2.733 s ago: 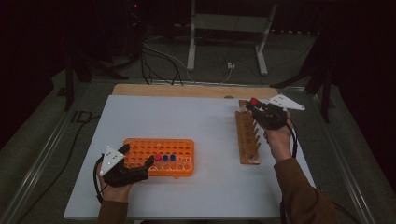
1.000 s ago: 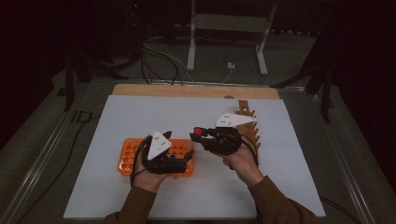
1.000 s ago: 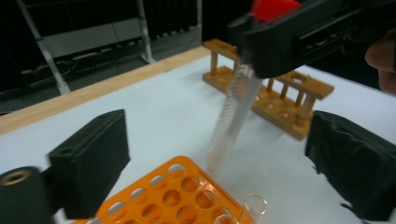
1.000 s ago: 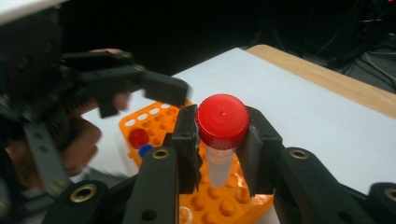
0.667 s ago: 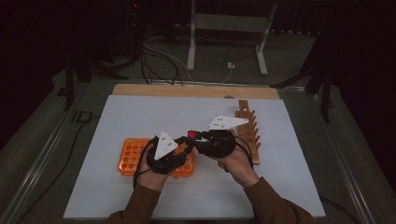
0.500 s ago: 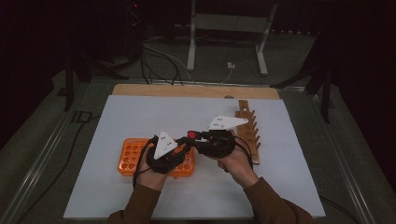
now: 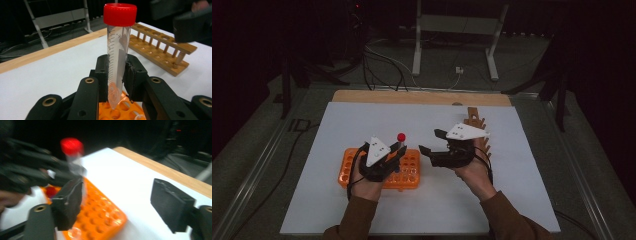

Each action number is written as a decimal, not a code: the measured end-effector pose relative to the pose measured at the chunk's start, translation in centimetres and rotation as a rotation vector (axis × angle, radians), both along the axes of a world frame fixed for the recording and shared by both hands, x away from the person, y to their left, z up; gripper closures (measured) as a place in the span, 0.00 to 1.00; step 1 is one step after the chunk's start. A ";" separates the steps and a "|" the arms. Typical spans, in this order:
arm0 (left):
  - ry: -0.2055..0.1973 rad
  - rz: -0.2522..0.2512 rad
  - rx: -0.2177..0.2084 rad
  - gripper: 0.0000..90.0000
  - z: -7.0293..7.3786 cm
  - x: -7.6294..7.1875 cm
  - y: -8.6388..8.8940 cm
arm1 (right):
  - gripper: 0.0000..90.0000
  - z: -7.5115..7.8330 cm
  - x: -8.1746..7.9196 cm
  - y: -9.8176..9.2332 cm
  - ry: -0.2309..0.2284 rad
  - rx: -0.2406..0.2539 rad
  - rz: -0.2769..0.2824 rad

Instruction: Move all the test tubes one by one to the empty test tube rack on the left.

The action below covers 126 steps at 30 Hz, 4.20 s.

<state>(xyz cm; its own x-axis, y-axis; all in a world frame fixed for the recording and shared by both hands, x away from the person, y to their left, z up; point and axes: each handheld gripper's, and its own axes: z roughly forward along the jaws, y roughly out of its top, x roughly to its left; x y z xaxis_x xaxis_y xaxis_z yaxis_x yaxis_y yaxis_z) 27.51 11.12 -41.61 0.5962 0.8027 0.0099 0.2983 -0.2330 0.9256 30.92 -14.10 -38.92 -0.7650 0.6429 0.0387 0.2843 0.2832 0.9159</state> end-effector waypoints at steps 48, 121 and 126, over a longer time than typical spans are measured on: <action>0.058 0.080 -0.090 0.83 -2.6 -3.0 8.3 | 0.00 -5.1 -2.3 -13.8 0.025 0.044 -0.401; -0.043 0.172 -0.169 0.10 -3.0 -3.7 10.0 | 0.00 -7.0 -4.4 -13.9 -0.006 0.059 -0.354; -0.040 0.220 -0.163 0.02 -3.2 -3.5 10.8 | 0.00 -7.1 -4.7 -14.3 -0.015 0.073 -0.352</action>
<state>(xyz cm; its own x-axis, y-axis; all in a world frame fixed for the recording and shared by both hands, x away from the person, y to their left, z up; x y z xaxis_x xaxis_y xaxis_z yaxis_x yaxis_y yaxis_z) 23.96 21.91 -44.82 0.4093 0.9058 -0.1097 0.2872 -0.0137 0.9578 26.24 -28.41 -46.03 -0.4976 0.8632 0.0850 0.3392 0.1035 0.9350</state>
